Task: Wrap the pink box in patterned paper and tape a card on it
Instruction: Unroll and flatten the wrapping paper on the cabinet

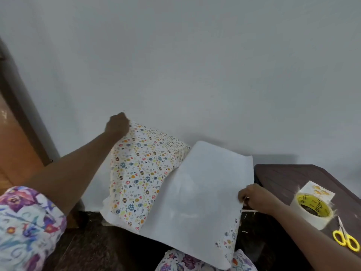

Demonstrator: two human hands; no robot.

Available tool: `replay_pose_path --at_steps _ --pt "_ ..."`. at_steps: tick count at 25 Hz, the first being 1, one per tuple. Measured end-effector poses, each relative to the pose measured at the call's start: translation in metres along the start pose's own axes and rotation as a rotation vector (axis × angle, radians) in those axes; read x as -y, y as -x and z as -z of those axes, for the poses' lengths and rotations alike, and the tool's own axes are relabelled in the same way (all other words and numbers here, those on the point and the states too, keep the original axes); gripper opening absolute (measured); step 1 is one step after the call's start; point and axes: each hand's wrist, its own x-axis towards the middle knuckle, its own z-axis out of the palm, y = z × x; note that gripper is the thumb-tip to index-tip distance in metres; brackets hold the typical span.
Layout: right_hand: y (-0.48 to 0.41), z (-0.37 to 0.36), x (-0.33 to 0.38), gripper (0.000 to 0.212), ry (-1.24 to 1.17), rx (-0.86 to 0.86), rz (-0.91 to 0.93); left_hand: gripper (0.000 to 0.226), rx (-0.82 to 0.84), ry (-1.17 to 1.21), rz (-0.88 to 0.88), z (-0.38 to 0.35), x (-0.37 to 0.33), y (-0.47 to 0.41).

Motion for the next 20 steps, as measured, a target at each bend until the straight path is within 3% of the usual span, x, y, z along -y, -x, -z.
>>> replay_pose_path --at_steps 7,10,12,13,15,16,17,18,20 --pt "-0.029 0.033 -0.009 0.037 -0.065 -0.057 -0.035 0.036 0.085 0.112 0.246 -0.029 0.094 0.014" --pt "-0.037 0.037 -0.01 0.036 -0.01 -0.003 -0.025 0.031 -0.065 0.231 0.312 -0.047 0.093 0.024" --pt "-0.039 0.034 -0.002 0.036 0.052 0.136 -0.054 0.027 -0.138 0.349 0.34 -0.051 0.079 0.028" --pt "-0.041 0.035 0.009 0.026 0.181 0.137 0.006 0.026 -0.145 0.398 0.323 -0.055 0.068 0.029" --pt "-0.054 0.031 0.039 0.01 0.429 -0.041 0.165 0.026 -0.111 0.503 0.246 -0.061 0.039 0.034" --pt "-0.062 0.026 0.06 0.006 0.398 -0.106 0.131 0.026 -0.079 0.552 0.195 -0.063 0.02 0.04" --pt "-0.072 0.016 0.081 0.017 0.366 -0.143 0.151 0.027 -0.034 0.61 0.135 -0.063 0.001 0.047" --pt "-0.082 0.004 0.101 0.026 0.306 -0.182 0.2 0.027 0.01 0.656 0.057 -0.063 -0.019 0.055" --pt "-0.095 -0.026 0.137 0.023 0.218 -0.262 0.327 0.024 0.09 0.655 -0.157 -0.059 -0.056 0.076"
